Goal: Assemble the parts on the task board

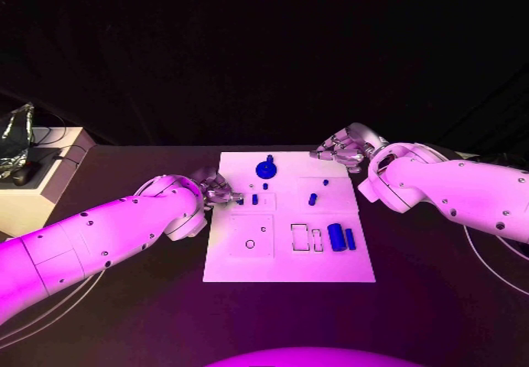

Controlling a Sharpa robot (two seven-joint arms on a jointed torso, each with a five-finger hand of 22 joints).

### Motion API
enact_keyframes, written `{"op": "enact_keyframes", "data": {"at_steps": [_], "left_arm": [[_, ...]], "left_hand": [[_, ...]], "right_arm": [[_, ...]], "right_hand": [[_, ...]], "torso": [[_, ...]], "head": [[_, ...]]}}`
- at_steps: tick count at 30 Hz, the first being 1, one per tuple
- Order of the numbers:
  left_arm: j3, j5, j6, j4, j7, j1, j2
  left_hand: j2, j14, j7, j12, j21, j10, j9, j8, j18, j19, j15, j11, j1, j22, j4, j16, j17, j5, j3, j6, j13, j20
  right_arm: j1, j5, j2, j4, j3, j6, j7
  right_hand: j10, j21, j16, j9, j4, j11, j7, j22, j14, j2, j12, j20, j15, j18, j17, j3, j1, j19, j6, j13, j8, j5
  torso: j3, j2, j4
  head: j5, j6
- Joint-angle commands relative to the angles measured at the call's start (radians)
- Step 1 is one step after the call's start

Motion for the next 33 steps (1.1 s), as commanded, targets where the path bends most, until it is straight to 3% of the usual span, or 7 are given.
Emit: {"op": "enact_keyframes", "data": {"at_steps": [1,8,17,33], "left_arm": [[-0.002,0.008,0.017,0.0,-0.003,-0.003,0.005],[-0.002,0.01,0.018,0.0,-0.004,-0.003,0.004],[-0.002,0.013,0.015,-0.002,-0.004,-0.003,0.005],[-0.002,0.019,0.013,-0.004,-0.005,-0.003,0.007]], "left_hand": [[0.0,0.006,0.0,0.003,-0.005,-0.005,0.0,-0.003,-0.015,0.006,-0.003,-0.004,0.005,0.129,0.002,0.004,0.0,-0.005,-0.007,0.006,-0.001,-0.004],[0.002,0.006,0.0,0.004,-0.006,-0.005,0.002,-0.002,-0.015,0.005,-0.003,-0.004,-0.001,0.128,0.023,0.005,0.001,-0.006,-0.031,0.007,-0.001,-0.004],[0.016,0.006,0.002,0.006,-0.005,-0.005,0.006,0.001,-0.015,0.006,-0.002,-0.002,-0.005,0.129,0.066,0.005,0.002,-0.005,-0.115,0.008,-0.001,-0.003],[0.036,0.007,0.004,0.008,-0.005,-0.005,0.009,0.002,-0.014,0.006,-0.001,0.0,0.0,0.129,0.096,0.006,0.003,-0.004,-0.203,0.009,-0.001,-0.001]], "right_arm": [[0.0,-0.009,-0.001,0.002,0.001,0.007,0.01],[0.0,-0.009,-0.001,0.002,0.001,0.007,0.01],[0.0,-0.009,-0.002,0.003,0.001,0.005,0.011],[0.0,-0.01,-0.002,0.002,0.001,0.003,0.012]], "right_hand": [[0.004,-0.004,-0.006,-0.001,0.003,0.001,0.002,0.135,-0.003,0.009,-0.003,-0.003,-0.001,0.002,-0.001,-0.002,-0.004,0.059,0.007,0.001,-0.004,0.005],[0.004,-0.004,-0.006,-0.001,0.002,0.001,0.002,0.135,-0.002,0.009,-0.003,-0.003,-0.001,0.002,-0.001,-0.002,-0.004,0.059,0.007,0.001,-0.004,0.005],[0.006,-0.003,-0.006,-0.001,0.001,0.001,0.002,0.135,-0.002,0.009,-0.002,-0.003,-0.001,0.001,0.0,-0.003,-0.003,0.06,0.007,0.002,-0.004,0.005],[0.006,-0.003,-0.006,-0.001,0.001,0.001,0.002,0.135,-0.002,0.009,-0.002,-0.003,-0.001,0.001,0.0,-0.003,-0.003,0.06,0.007,0.002,-0.004,0.005]], "torso": [[0.0,0.0,-0.0001],[-0.0003,0.0,0.0004],[-0.0002,0.0,0.0002],[0.0002,0.0,0.0002]], "head": [[-0.001,-0.001],[-0.002,-0.002],[-0.001,-0.003],[-0.002,-0.003]]}}
